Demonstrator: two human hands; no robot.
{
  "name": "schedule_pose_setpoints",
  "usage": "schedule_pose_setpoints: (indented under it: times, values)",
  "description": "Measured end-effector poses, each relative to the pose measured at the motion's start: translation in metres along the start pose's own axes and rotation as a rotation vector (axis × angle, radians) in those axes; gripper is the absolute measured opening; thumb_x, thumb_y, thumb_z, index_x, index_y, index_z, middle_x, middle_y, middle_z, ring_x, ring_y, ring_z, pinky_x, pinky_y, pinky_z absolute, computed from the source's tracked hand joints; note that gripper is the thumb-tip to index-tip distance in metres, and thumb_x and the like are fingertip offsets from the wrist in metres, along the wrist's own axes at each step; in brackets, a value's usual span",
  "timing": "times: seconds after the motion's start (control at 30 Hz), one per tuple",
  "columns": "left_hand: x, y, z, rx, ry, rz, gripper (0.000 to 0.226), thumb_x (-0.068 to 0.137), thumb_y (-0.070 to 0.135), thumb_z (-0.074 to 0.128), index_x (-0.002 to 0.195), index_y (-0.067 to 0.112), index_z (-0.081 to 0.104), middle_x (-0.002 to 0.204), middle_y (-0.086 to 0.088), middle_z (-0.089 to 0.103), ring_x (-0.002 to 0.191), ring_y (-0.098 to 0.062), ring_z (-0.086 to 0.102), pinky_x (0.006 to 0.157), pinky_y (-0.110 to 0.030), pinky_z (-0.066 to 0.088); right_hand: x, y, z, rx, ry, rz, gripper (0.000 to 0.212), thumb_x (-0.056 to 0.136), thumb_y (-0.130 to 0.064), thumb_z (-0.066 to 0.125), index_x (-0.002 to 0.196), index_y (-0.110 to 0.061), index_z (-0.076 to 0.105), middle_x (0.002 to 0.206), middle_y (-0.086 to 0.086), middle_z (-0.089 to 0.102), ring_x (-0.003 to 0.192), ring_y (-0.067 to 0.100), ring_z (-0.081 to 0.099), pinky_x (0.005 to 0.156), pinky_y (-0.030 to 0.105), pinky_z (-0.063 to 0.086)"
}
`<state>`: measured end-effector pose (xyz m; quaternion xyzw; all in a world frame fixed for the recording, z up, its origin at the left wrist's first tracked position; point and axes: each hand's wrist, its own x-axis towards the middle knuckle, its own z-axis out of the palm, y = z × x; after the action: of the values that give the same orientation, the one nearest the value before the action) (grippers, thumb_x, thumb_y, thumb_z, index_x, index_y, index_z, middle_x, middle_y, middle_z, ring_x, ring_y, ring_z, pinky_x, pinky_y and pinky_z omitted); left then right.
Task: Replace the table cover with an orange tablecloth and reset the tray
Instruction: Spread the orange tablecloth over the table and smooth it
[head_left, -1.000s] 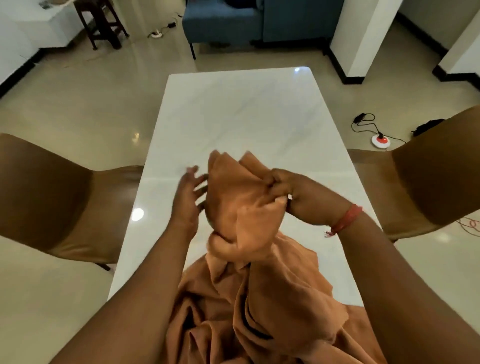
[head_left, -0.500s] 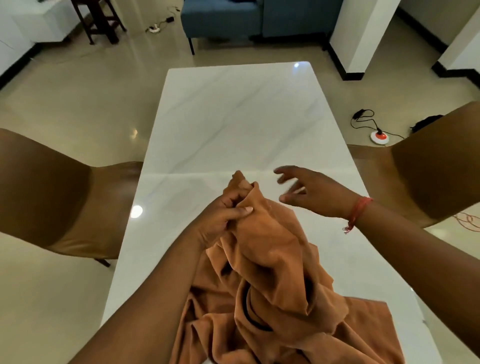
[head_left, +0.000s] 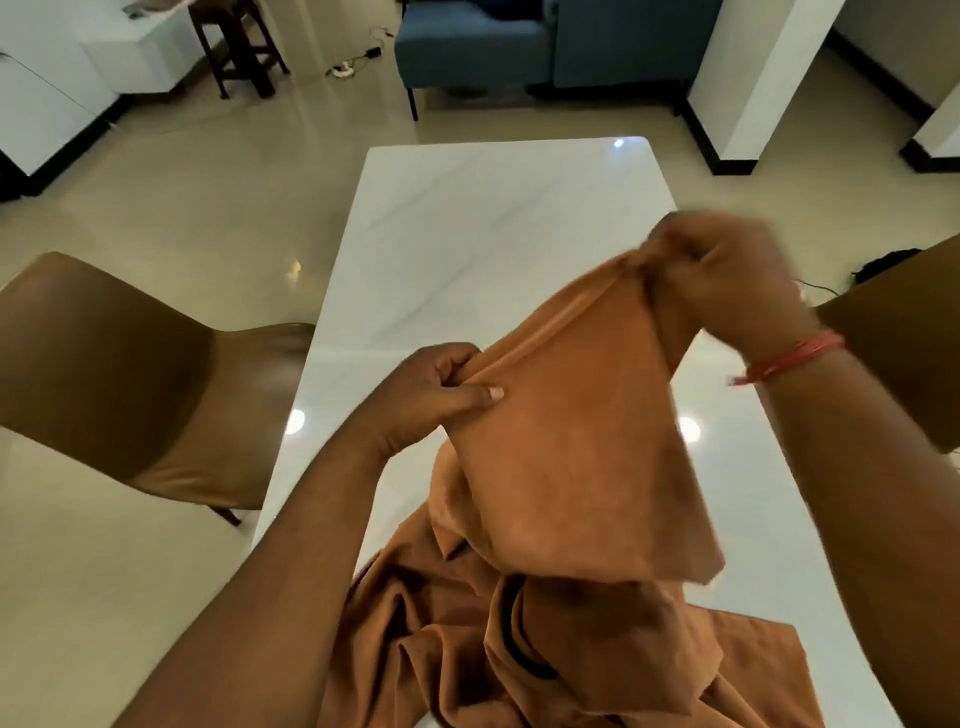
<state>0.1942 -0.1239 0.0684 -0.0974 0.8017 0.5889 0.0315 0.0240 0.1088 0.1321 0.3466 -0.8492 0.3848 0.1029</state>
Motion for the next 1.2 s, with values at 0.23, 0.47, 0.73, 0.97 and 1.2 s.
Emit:
schedule_pose_setpoints:
  times: [0.23, 0.47, 0.73, 0.97, 1.2]
  values:
    - [0.000, -0.005, -0.031, 0.172, 0.328, -0.013, 0.016, 0.084, 0.034, 0.075, 0.083, 0.018, 0.070, 0.075, -0.001, 0.068, 0.072, -0.012, 0.064, 0.068, -0.034, 0.050, 0.032, 0.015, -0.055, -0.012, 0.500, 0.218, 0.051, 0.089, -0.065, 0.055, 0.088, -0.015, 0.061, 0.089, 0.013, 0.064, 0.078, 0.027, 0.062, 0.069, 0.042, 0.055]
    - [0.010, 0.025, -0.006, 0.254, 0.583, 0.138, 0.033, 0.090, 0.034, 0.066, 0.066, 0.020, 0.048, 0.059, 0.009, 0.048, 0.060, -0.009, 0.046, 0.060, -0.025, 0.037, -0.028, -0.051, 0.006, 0.335, -0.001, 0.150, 0.007, 0.094, -0.016, 0.066, 0.088, -0.016, 0.062, 0.062, 0.019, 0.059, 0.050, 0.026, 0.055, 0.048, 0.025, 0.048]
    - [-0.004, 0.057, 0.019, 0.210, 0.152, 0.258, 0.013, 0.090, 0.020, 0.069, 0.095, 0.031, 0.066, 0.086, 0.018, 0.068, 0.084, 0.007, 0.062, 0.072, -0.006, 0.041, -0.044, -0.070, 0.047, 0.159, -0.549, 0.123, 0.017, 0.084, -0.030, 0.063, 0.099, -0.037, 0.058, 0.078, -0.020, 0.061, 0.072, -0.013, 0.058, 0.069, 0.015, 0.046]
    - [-0.030, 0.018, -0.019, 0.305, 0.009, -0.038, 0.021, 0.086, 0.035, 0.071, 0.076, 0.020, 0.061, 0.071, 0.003, 0.059, 0.068, -0.011, 0.057, 0.069, -0.033, 0.043, -0.011, -0.026, -0.016, 0.159, 0.199, 0.368, 0.017, 0.083, -0.011, 0.050, 0.089, -0.020, 0.063, 0.079, 0.007, 0.067, 0.066, 0.021, 0.064, 0.059, 0.041, 0.056]
    - [-0.037, -0.001, -0.034, -0.018, 0.639, -0.066, 0.013, 0.089, 0.032, 0.062, 0.077, 0.031, 0.068, 0.075, 0.015, 0.069, 0.072, 0.000, 0.062, 0.074, -0.032, 0.051, -0.013, -0.029, -0.028, 0.148, 0.060, 0.248, 0.036, 0.091, -0.020, 0.067, 0.125, -0.020, 0.054, 0.085, -0.013, 0.053, 0.074, -0.007, 0.054, 0.072, 0.014, 0.048]
